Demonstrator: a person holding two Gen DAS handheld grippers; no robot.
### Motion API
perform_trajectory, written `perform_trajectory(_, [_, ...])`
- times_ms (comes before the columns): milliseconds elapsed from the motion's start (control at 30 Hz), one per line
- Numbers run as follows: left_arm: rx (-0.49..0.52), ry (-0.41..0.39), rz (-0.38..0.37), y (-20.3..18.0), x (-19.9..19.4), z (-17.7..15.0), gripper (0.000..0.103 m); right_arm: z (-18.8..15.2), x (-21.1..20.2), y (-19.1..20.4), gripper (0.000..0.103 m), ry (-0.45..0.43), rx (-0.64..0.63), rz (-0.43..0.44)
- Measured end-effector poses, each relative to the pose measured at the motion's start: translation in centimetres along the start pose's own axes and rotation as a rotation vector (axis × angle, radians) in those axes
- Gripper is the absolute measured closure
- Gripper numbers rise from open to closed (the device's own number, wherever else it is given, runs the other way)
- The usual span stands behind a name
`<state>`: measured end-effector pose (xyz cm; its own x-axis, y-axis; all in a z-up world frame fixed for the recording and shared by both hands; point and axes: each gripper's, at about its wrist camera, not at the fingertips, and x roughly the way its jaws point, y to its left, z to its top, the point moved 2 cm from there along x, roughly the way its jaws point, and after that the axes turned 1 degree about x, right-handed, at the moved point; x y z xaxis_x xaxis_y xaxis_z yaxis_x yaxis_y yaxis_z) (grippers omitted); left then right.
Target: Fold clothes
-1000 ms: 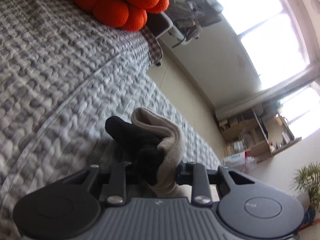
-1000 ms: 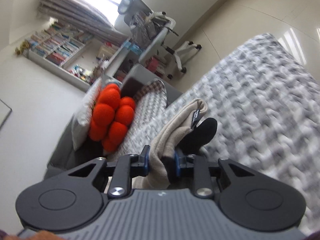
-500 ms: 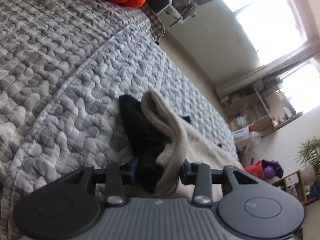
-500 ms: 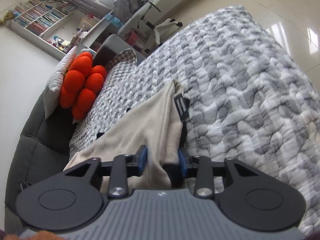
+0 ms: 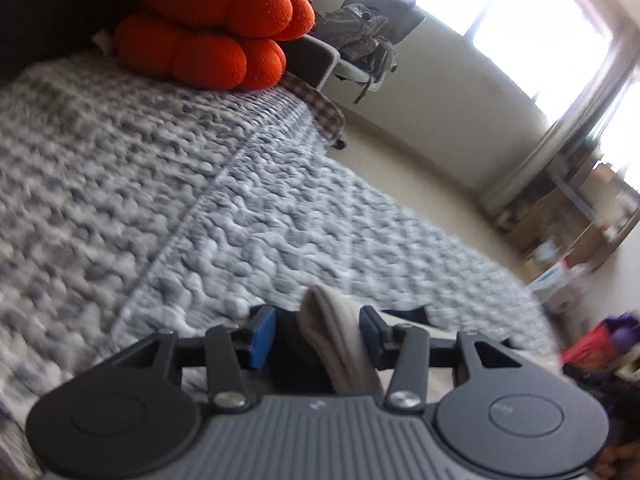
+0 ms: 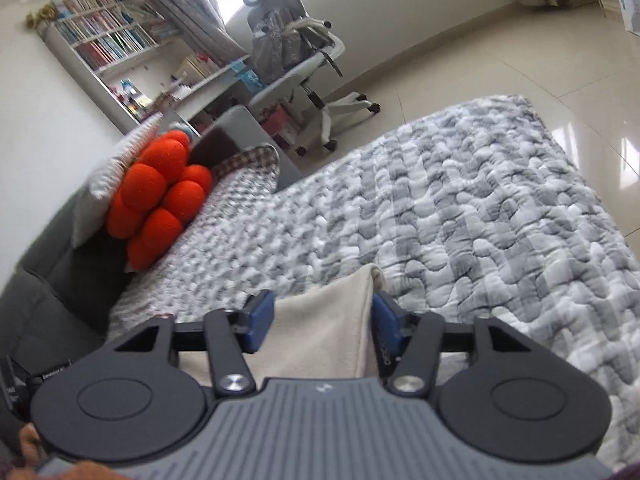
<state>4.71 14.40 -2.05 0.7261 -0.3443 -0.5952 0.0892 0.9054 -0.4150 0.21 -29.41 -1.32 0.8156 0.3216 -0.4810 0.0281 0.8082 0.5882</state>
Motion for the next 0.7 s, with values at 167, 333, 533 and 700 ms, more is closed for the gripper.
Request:
perform_trajectory(167, [0.060,-0.058,0.025,-0.3,-0.7,-0.2,0.092,-0.8,-0.4,0.5,0.088,-0.065,-0.079,-0.060])
perform_trajectory(333, [0.075,-0.166,0.020,-0.7,-2.2,0.1,0.096,-1.4,-1.4,1.5,0.094,-0.168,-0.167,-0.093])
perform_trajectory(533, [0.126,-0.196,0.074,-1.4,-0.2,0.6,0.096,-1.2,0.5,1.0,0.096,-0.186,-0.195,-0.151])
perform_trajectory(700, [0.196,-0.133,0.151,-1.3,2.7,-0.1,0.096,-2.1,2.5,0.1,0.096,-0.127,-0.215,-0.214])
